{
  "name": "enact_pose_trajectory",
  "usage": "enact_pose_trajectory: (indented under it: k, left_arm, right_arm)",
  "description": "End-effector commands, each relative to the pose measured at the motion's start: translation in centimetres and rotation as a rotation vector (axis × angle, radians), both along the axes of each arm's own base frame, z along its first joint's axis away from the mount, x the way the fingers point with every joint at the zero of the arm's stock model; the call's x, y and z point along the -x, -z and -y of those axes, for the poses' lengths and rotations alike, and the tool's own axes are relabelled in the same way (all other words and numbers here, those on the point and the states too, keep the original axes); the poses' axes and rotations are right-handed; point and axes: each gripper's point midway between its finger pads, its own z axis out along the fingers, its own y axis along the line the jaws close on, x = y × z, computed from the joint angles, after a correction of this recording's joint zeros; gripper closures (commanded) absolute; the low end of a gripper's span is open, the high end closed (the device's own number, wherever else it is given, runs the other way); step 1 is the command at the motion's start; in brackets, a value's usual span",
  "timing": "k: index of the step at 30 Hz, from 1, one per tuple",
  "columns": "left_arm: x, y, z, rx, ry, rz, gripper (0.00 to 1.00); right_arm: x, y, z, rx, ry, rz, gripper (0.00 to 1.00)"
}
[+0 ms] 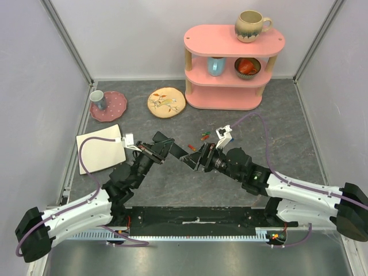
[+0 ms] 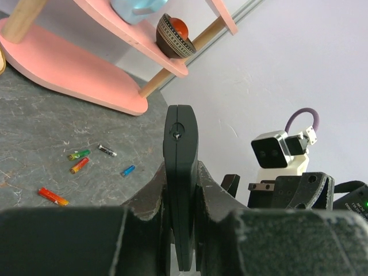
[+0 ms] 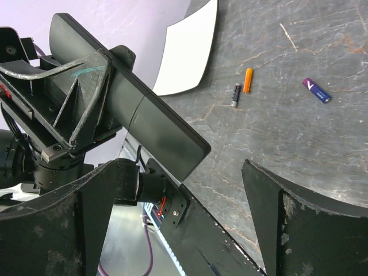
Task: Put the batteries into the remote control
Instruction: Remove the battery cover from the remote control.
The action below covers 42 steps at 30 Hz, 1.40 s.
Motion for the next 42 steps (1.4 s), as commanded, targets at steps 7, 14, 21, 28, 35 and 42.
enact_pose_trajectory:
  k: [7, 14, 21, 28, 35, 42]
  left_arm:
    - [0.0, -2.6, 0.0, 0.018, -0.006, 0.080, 0.98]
    - [0.2, -2.7, 0.0, 0.019, 0.001, 0.085, 0.98]
    - [0.3, -2.8, -0.1, 0.026, 0.004, 0.088, 0.98]
    - [0.3, -2.6, -0.1, 0.027, 0.006, 0.084, 0.98]
    - [0.4, -2.9, -0.3, 0.034, 0.002, 0.090, 0.98]
    - [0.4, -2.9, -0.3, 0.037, 0.006, 0.088, 0.98]
  right_arm:
    - [-0.5, -4.0, -2.8, -0.158, -0.046, 0.017, 0.16]
    - [-1.3, -4.2, -2.4, -0.182, -0.009, 0.011, 0.25]
    - [-1.5, -3.3, -2.8, -0.172, -0.010, -0.009, 0.33]
    - [-1.8, -2.9, -2.7, -0.164, 0.002, -0.020, 0.40]
    - [-1.7, -2.1, -2.4, -0.154, 0.003, -0.032, 0.47]
    - [-1.6, -1.9, -2.2, -0.145, 0.004, -0.030, 0.54]
